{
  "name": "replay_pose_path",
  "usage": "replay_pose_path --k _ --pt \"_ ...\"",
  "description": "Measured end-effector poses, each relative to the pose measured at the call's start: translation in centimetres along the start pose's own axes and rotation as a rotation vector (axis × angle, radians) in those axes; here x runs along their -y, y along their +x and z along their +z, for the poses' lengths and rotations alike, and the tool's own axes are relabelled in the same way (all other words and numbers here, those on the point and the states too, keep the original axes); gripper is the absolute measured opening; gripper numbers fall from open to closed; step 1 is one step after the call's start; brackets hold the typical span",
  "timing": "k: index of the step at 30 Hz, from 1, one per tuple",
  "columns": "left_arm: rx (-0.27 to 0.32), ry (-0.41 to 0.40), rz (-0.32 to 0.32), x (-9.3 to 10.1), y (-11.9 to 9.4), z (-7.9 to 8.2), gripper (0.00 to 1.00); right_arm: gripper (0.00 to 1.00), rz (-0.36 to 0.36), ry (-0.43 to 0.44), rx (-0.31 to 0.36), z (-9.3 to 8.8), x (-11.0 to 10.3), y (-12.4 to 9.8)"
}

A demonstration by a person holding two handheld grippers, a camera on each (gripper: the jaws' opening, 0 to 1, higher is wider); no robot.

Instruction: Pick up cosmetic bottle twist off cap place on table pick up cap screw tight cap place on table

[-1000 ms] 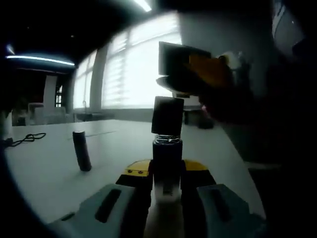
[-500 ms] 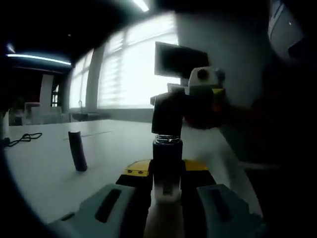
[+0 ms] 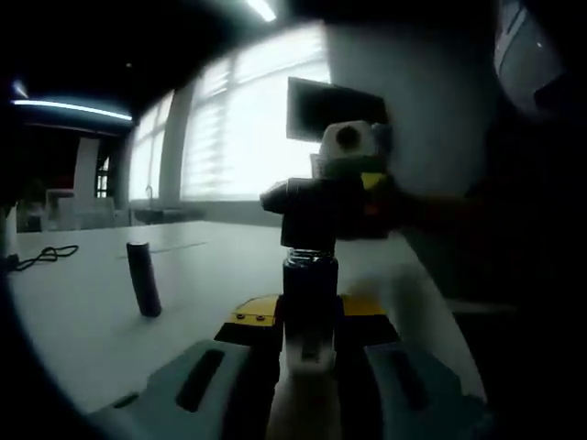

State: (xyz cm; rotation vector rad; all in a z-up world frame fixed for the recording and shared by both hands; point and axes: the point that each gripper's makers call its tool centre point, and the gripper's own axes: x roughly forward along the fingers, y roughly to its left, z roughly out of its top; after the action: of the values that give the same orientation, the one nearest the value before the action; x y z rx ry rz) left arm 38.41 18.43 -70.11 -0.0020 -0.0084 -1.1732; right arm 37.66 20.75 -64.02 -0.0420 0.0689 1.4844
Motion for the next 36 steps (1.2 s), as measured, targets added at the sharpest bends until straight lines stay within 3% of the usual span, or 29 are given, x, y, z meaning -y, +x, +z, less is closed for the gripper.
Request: replay_pose_path --k 12,19,27,30,36 --pt "-0.001 0.008 0.001 -0.1 0.03 0.02 0.12 0.16 0.004 0.024 -0.042 -0.21 0.07 0.35" --pt "-0.002 0.012 0.01 -0.2 0.05 0.04 0.12 0.16 -0.079 -0.024 0.003 -0.2 0.2 0.08" --pt "-0.001 0.015 0.0 -0.09 0.13 0.05 0.12 0.16 -0.067 -0.02 -0.003 -0.2 0.02 0.11" --pt "-0.001 0.016 0.003 -0.08 0.12 0.07 0.12 0.16 -0.098 -0.026 0.0 -0.22 0.05 0.12" --pt "-0.001 0.017 0.013 -0.3 0.11 0.04 0.12 0.16 -0.239 -0.06 -0.005 -0.14 0.27 0.38"
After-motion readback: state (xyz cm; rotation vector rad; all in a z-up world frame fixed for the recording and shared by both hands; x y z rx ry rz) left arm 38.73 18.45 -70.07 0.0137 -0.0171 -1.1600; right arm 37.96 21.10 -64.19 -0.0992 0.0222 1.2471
